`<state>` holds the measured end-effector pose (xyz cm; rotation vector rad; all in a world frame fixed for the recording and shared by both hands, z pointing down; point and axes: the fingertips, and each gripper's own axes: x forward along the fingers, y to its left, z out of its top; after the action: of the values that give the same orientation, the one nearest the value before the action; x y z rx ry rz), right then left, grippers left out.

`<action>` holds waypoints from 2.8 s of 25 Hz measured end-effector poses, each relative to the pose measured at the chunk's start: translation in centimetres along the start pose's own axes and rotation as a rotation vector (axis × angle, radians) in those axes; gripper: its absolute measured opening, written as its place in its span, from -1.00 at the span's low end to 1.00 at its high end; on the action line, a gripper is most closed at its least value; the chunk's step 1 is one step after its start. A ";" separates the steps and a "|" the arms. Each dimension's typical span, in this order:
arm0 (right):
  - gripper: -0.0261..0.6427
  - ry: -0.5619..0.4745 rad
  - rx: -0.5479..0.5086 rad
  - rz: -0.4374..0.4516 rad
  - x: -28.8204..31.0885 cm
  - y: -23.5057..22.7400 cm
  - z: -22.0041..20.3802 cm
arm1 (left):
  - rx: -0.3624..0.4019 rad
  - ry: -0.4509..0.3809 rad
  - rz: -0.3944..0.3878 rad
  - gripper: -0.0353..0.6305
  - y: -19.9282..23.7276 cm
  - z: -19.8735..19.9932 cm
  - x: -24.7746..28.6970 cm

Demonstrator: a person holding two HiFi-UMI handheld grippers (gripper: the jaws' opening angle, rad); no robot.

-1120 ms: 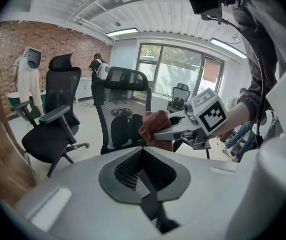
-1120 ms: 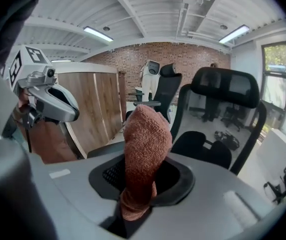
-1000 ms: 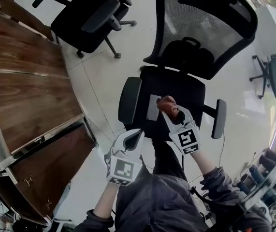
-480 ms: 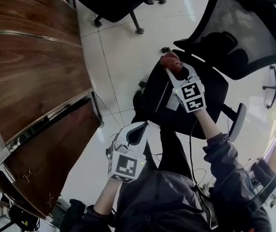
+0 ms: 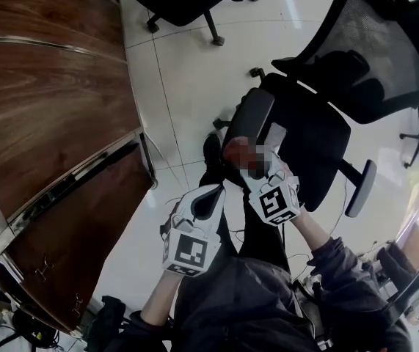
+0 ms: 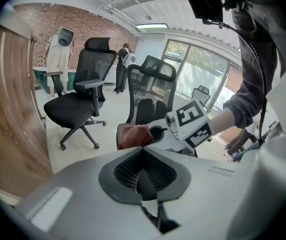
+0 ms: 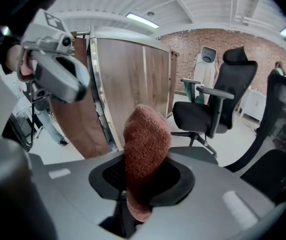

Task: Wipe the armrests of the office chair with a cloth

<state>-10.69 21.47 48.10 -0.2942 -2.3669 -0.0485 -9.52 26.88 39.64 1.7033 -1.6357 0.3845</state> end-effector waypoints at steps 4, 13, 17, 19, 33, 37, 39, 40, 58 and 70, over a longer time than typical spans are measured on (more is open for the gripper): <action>-0.64 -0.001 0.020 0.074 -0.8 3.9 -0.3 | 0.005 0.003 -0.005 -0.85 0.0 0.1 0.2; -0.64 0.009 -0.020 -0.042 2.4 -6.1 -0.9 | 0.009 0.019 -0.014 -0.85 -0.1 -0.4 0.2; -0.64 0.037 -0.017 -0.160 4.2 -13.7 -0.4 | 0.008 0.023 -0.005 -0.85 0.4 -0.8 -0.1; -0.64 0.056 -0.022 -0.210 4.7 -16.3 -0.4 | 0.008 0.028 -0.003 -0.85 0.5 -1.0 -0.3; -0.64 -0.009 0.075 -0.101 2.0 -3.0 -0.4 | 0.027 0.041 -0.024 -0.85 -0.1 -0.6 0.4; -0.64 -0.019 0.094 -0.018 0.8 2.4 -0.8 | 0.040 0.048 -0.037 -0.85 -0.4 -0.4 0.7; -0.64 -0.029 0.101 -0.007 0.5 2.8 -1.0 | 0.048 0.052 -0.045 -0.85 -0.6 -0.2 1.0; -0.64 -0.032 0.105 -0.009 0.4 2.4 -1.2 | 0.051 0.054 -0.049 -0.85 -0.8 -0.1 1.2; -0.64 0.009 0.141 -0.273 2.4 -16.6 -3.0 | 0.082 0.088 -0.064 -0.85 -1.1 0.4 2.0; -0.64 -0.058 0.264 -0.168 0.0 -5.6 -3.5 | 0.094 0.095 -0.095 -0.85 -1.9 0.7 2.8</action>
<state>-9.56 15.59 50.96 0.0308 -2.4158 0.1936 -7.50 24.17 40.46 1.7975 -1.4834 0.4951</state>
